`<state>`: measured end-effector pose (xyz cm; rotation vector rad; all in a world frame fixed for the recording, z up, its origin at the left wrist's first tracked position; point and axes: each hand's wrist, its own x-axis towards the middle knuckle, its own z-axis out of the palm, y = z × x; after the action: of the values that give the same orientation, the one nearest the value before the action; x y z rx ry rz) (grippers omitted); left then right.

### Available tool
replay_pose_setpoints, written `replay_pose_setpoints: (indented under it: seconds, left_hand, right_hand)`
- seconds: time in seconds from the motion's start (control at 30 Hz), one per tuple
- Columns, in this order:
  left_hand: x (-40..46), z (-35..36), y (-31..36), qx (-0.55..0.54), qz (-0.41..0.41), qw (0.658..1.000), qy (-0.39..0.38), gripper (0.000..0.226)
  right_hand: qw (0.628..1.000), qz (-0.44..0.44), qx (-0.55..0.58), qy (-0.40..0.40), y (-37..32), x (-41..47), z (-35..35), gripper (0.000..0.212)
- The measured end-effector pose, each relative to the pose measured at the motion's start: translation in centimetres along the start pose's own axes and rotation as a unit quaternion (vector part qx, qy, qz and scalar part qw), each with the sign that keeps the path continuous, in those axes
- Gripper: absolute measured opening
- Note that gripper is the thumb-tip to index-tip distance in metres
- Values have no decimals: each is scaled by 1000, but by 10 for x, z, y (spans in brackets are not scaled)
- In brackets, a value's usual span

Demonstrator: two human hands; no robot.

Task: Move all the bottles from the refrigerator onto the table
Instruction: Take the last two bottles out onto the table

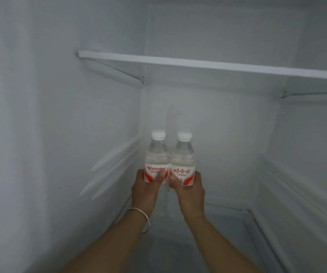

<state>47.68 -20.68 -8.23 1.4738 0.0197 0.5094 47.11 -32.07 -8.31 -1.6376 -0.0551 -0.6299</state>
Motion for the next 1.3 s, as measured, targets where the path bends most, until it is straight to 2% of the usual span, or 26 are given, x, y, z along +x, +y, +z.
replay_pose_setpoints:
  seconds: [0.07, 0.23, 0.33, 0.4, 0.5, 0.67, 0.8, 1.0, 1.13, 1.3]
  left_hand:
    - [-26, -6, 14, -17, 0, 1000, -9, 27]
    - [-98, -38, 41, -12, 15, 999, -51, 44]
    - [-151, -68, 52, -32, 15, 995, -93, 59]
    - [-190, -90, 60, -46, 3, 990, -130, 68]
    - [-248, -122, 75, -48, 28, 986, -158, 64]
    - [-334, -161, 96, -67, 14, 977, -202, 48]
    - [-392, -176, 112, -82, 2, 969, -233, 46]
    - [-470, -185, 141, -95, 9, 952, -292, 47]
    - [-529, -182, 162, -99, 10, 936, -337, 41]
    - [-628, -169, 189, -107, 6, 919, -379, 36]
  right_hand:
    - [1000, -14, -6, 11, -17, -21, -12, 41]
    - [998, -34, -28, 46, -50, -102, -40, 36]
    - [997, -35, -5, 73, -65, -165, -51, 50]
    - [992, -50, -5, 112, -81, -212, -60, 52]
    - [982, -72, -27, 171, -110, -285, -76, 54]
    - [978, -38, -65, 194, -146, -387, -107, 51]
    - [970, -29, -92, 223, -168, -445, -134, 46]
    - [958, -35, -101, 267, -197, -516, -180, 51]
    - [949, -31, -108, 294, -219, -565, -219, 35]
    - [928, -26, -145, 343, -246, -639, -293, 27]
